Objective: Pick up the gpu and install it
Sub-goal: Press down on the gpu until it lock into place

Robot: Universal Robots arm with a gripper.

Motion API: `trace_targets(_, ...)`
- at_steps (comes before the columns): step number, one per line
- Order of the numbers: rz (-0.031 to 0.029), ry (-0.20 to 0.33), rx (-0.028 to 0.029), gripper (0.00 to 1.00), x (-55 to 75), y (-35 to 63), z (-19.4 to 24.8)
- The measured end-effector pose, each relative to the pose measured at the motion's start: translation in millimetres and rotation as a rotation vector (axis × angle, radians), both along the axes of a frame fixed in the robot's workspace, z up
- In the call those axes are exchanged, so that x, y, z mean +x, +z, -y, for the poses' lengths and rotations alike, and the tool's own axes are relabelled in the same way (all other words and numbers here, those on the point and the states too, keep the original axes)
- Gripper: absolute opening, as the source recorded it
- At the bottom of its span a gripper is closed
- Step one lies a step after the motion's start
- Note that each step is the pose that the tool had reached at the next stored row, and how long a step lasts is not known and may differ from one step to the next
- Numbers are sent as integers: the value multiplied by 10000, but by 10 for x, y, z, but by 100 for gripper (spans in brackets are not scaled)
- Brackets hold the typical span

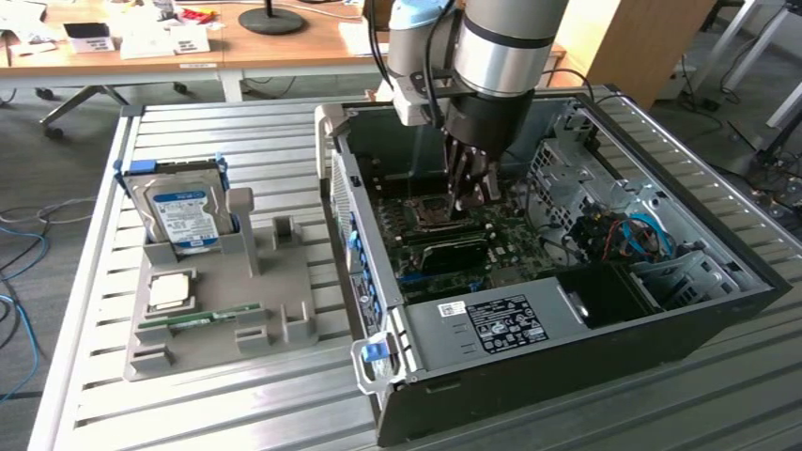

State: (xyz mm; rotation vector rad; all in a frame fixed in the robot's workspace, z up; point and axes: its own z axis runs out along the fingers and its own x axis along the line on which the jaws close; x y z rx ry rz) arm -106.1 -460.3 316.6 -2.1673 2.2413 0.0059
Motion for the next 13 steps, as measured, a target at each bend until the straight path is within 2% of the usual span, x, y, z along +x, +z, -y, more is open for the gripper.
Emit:
trace_targets(5, 1, -1, 57, 11, 0, -16, -5)
trace_targets(13, 2, 0, 63, 11, 0, -31, -5)
